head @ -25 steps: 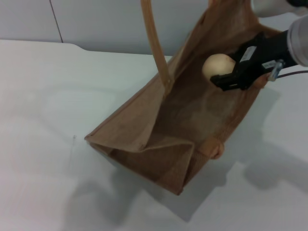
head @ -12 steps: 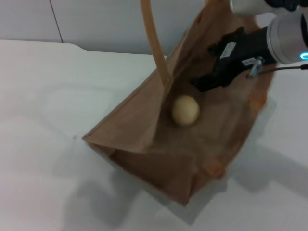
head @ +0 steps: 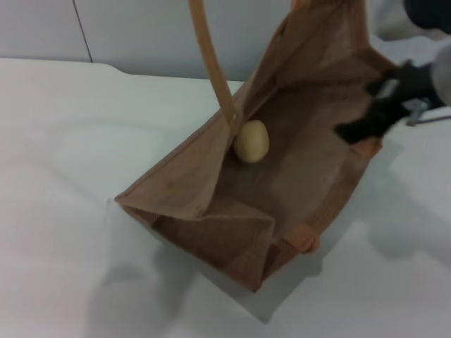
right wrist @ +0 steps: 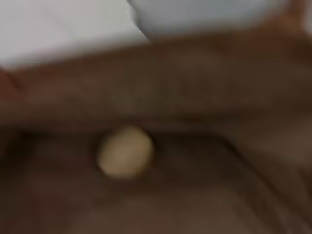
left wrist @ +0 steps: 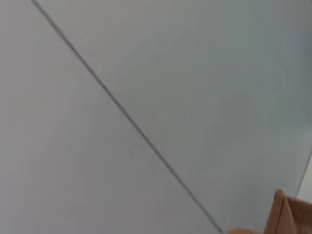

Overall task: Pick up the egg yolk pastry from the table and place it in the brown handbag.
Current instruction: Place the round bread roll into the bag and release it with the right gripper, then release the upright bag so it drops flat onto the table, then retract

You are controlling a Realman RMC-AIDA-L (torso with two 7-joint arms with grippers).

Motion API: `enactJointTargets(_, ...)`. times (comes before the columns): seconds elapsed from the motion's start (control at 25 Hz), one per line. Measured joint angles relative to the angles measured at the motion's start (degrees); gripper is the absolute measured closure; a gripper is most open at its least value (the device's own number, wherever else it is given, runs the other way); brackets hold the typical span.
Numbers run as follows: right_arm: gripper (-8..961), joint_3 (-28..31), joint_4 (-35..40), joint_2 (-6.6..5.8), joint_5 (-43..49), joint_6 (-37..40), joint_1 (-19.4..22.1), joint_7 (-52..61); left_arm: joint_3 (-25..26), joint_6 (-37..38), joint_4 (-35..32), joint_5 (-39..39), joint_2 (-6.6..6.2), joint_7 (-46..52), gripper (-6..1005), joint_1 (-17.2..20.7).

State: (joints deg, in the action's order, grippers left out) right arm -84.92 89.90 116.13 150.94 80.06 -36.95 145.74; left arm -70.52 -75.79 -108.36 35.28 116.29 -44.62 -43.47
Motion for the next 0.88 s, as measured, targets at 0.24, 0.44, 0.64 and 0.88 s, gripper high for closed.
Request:
enactJointTargets(0.24, 65, 3.14, 4.68, 0.14, 3.32, 1.24, 6.28, 2.10, -0.14, 2.97, 0.25, -1.29, 0.10, 0.18, 890, 2.90)
enactJointTargets(0.44, 65, 7.30, 8.57, 0.25, 3.10, -5.29, 11.74, 1.96, -0.09, 3.75, 0.67, -1.24, 0.11, 0.24, 890, 3.52)
enactJointTargets(0.64, 65, 7.37, 5.86, 0.47, 1.32, -19.77, 15.80, 1.83, -0.25, 6.65, 1.62, -0.05, 0.15, 0.53, 890, 5.06)
enactJointTargets(0.88, 66, 7.31, -1.00, 0.29, -8.88, -37.65, 19.47, 1.54, 0.16, 10.22, 2.00, 4.10, 0.18, 0.66, 891, 6.96)
